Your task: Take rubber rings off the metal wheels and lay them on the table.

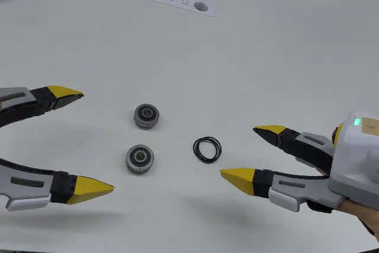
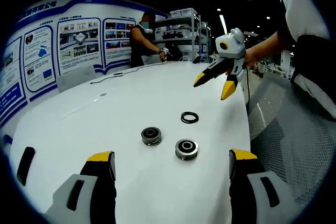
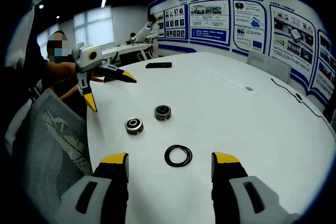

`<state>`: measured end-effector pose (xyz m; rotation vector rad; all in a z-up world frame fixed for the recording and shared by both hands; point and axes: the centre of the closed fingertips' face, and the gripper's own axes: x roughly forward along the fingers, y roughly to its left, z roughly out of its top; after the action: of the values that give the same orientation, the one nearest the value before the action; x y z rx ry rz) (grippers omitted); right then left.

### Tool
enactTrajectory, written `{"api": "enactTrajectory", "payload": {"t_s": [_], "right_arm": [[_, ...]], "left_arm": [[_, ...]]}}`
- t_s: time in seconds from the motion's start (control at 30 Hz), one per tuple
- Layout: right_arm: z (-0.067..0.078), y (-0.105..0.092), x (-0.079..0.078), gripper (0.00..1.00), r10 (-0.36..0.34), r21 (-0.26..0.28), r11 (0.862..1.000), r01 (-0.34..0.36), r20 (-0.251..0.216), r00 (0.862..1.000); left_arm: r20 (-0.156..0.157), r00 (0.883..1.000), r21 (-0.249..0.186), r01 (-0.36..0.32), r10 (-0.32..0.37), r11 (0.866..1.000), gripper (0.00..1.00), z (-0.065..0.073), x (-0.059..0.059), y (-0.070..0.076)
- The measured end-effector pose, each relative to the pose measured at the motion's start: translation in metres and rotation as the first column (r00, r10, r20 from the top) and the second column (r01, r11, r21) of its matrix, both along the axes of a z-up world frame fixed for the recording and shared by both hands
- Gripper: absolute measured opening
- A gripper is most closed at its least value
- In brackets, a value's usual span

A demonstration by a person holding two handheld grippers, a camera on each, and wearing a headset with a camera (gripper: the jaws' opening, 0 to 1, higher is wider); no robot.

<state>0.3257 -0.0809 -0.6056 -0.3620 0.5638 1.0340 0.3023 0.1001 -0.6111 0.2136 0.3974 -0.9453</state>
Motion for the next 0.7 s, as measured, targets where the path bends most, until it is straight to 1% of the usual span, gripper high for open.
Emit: {"api": "enactTrajectory", "payload": {"t_s": [0.03,0.1,0.17,0.3,0.43,0.5,0.6,0.7], "right_arm": [[-0.003,-0.001,0.000,0.68,0.013,-0.037,0.999,-0.013,0.016,1.000],[-0.005,-0.001,0.000,0.70,0.023,-0.056,0.998,-0.021,0.034,0.999],[-0.005,0.001,0.000,0.72,0.028,-0.058,0.998,-0.025,0.040,0.999],[-0.004,0.002,0.002,0.74,0.039,-0.071,0.997,-0.034,0.057,0.998],[-0.001,0.003,0.004,0.75,0.040,-0.072,0.997,-0.036,0.060,0.997],[-0.001,0.002,0.005,0.75,0.039,-0.078,0.996,-0.034,0.062,0.997],[-0.001,-0.001,0.007,0.75,0.039,-0.093,0.995,-0.033,0.063,0.997],[0.001,-0.002,0.008,0.75,0.035,-0.094,0.995,-0.029,0.063,0.997]], "left_arm": [[0.002,1.000,0.003,-0.007,0.007,1.000,0.93,-0.001,-0.001,0.002],[0.012,1.000,-0.005,-0.022,0.022,1.000,0.93,0.000,0.000,0.003],[0.013,1.000,-0.008,-0.026,0.027,1.000,0.93,-0.001,-0.001,0.003],[0.018,0.999,0.004,-0.027,0.027,1.000,0.93,-0.004,-0.001,0.001],[0.016,1.000,0.009,-0.005,0.004,1.000,0.93,-0.006,-0.003,-0.006],[0.015,1.000,0.016,-0.002,0.002,1.000,0.94,-0.007,-0.002,-0.007],[0.015,1.000,0.012,0.005,-0.006,1.000,0.93,-0.008,-0.001,-0.009],[0.018,1.000,0.018,0.015,-0.016,1.000,0.93,-0.007,-0.002,-0.011]]}}
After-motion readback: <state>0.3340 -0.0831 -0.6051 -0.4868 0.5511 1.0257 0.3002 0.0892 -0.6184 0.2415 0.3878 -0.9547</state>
